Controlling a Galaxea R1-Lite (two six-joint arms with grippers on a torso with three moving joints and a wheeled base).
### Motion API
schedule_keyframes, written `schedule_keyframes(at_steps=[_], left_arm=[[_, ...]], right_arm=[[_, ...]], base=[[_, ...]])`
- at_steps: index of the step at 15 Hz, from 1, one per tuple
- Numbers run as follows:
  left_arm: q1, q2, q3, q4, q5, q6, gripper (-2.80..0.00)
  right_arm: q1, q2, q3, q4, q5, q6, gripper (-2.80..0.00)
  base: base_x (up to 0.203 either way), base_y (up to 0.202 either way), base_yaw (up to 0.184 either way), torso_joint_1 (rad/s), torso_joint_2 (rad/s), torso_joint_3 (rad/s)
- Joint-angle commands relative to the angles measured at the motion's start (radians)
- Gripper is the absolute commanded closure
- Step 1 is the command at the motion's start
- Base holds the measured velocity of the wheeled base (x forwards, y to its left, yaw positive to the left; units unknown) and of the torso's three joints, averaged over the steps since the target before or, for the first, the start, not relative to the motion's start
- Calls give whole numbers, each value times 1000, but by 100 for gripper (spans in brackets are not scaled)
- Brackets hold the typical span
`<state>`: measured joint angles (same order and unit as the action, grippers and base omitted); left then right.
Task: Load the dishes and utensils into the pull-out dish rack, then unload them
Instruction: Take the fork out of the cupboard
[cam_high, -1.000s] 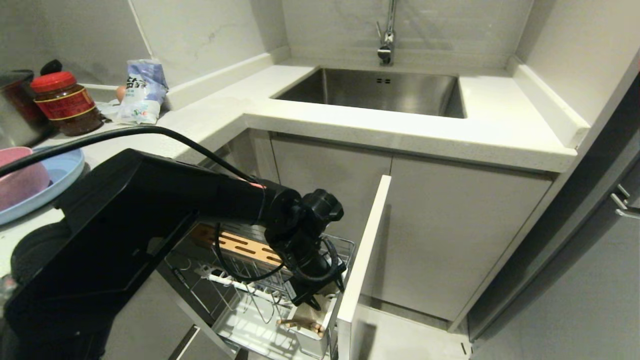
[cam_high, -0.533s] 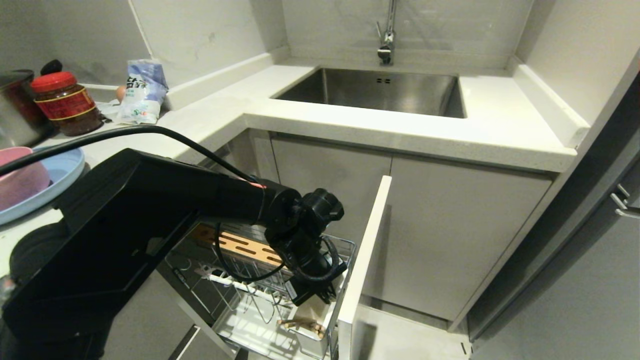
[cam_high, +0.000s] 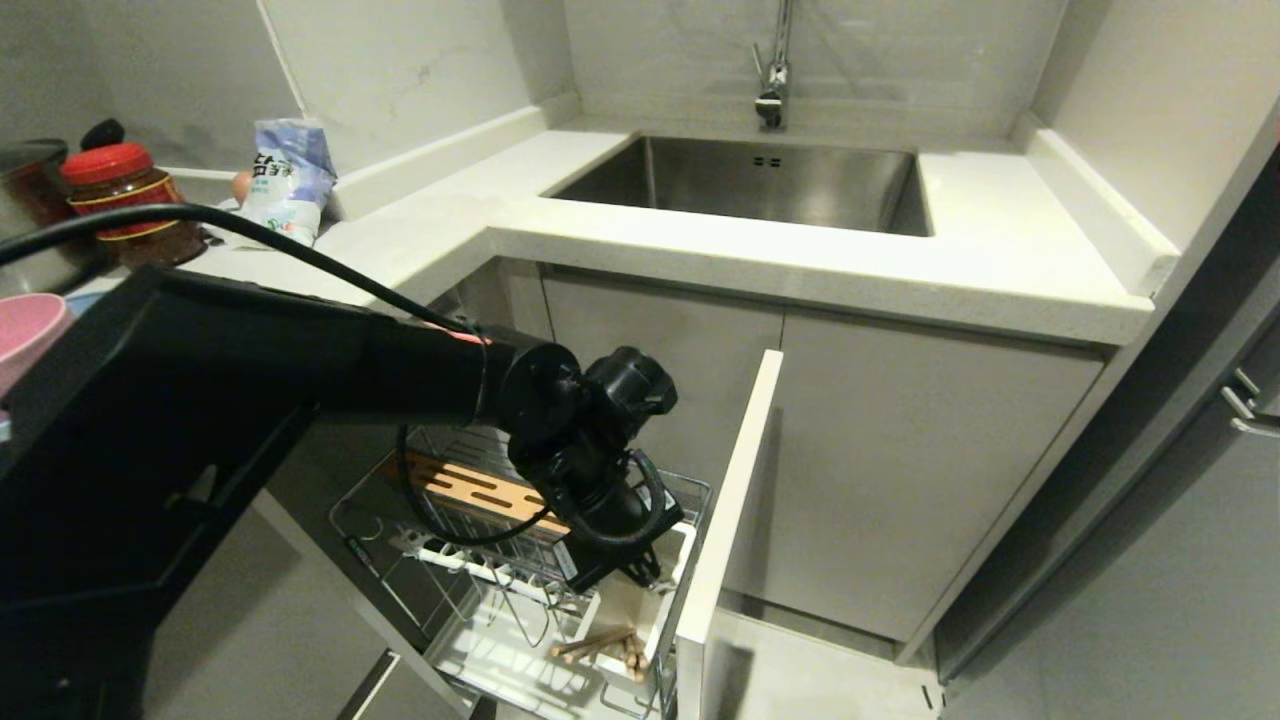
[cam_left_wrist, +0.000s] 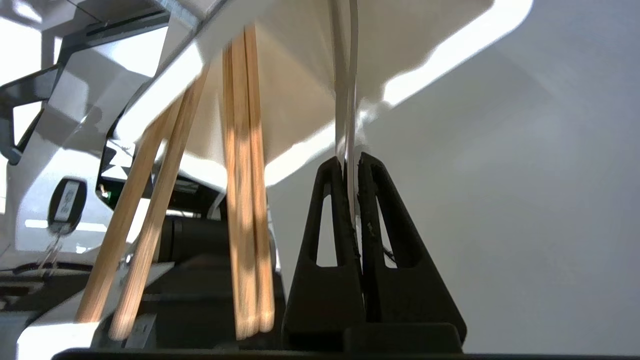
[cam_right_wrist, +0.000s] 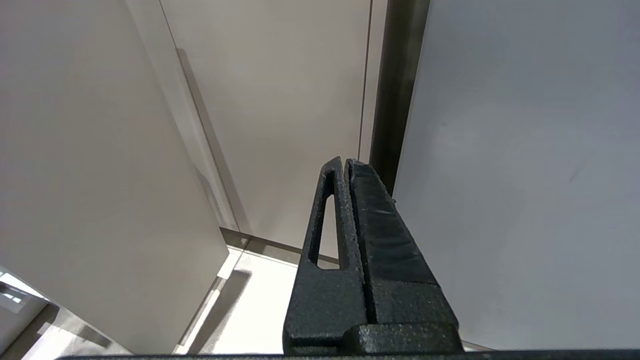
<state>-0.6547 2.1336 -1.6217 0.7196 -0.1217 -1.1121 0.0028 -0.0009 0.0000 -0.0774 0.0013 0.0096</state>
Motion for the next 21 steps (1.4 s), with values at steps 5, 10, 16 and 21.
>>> schedule_keyframes(at_steps=[5,10,16,21], left_arm=[[-19,-69,-38,95,-2,-2,0],[-19,-72,-66,192,2,39,0],[-25,-110,-93,251,33,60,0],[-39,-173,-109,286,33,60,0]], right_arm=[[0,-1,26,-1,0,0,0],[0,-1,26,-1,0,0,0],[0,-1,26,-1,0,0,0],[0,-1,26,-1,0,0,0]], base=[[0,0,0,0,0,0],[0,0,0,0,0,0],[0,0,0,0,0,0],[0,0,0,0,0,0]])
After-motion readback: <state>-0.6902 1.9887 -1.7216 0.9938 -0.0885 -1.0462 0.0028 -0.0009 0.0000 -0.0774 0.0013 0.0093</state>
